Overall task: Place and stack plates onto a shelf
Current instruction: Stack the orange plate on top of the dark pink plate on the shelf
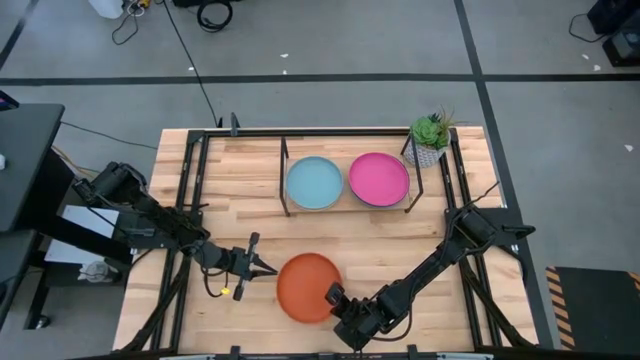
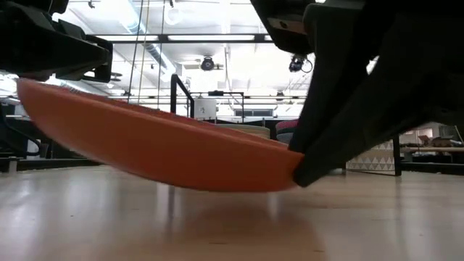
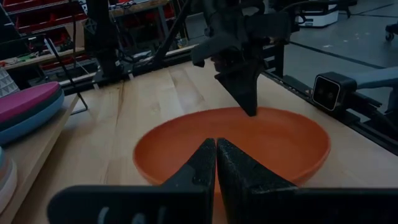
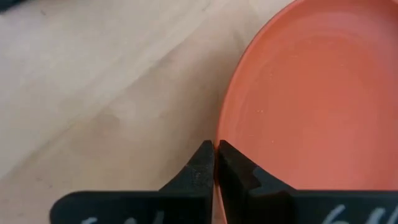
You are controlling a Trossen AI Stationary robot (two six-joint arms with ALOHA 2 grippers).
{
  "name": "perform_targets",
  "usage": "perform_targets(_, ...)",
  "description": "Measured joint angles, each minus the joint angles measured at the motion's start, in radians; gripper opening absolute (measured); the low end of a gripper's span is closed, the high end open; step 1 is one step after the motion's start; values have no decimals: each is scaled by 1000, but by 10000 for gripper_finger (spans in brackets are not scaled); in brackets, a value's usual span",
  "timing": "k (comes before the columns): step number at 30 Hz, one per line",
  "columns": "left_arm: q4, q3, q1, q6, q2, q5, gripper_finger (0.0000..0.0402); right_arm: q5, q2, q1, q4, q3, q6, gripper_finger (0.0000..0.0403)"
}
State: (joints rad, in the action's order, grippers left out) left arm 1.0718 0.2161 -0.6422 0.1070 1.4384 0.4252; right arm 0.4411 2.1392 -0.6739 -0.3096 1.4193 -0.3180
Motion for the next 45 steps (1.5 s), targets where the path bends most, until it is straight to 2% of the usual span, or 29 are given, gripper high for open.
perform_targets(4,-1,0,0,0,0,0,23,44,-8,0,-79,35,0,15)
perform_targets(9,-8,0,0,0,0,0,23,100,-10,1,-267,120,57,16)
perform_targets(18,-8,0,0,0,0,0,23,175,-12,30,-727,265,371,16)
perform_targets(26,-8,0,0,0,0,0,23,219,-33,55,-1041,290,624,16)
perform_targets(33,-10,0,0,0,0,0,23,266,-155,62,-1134,291,761,16)
perform_targets(45,-9,0,0,0,0,0,23,275,-315,152,-1143,291,767,16)
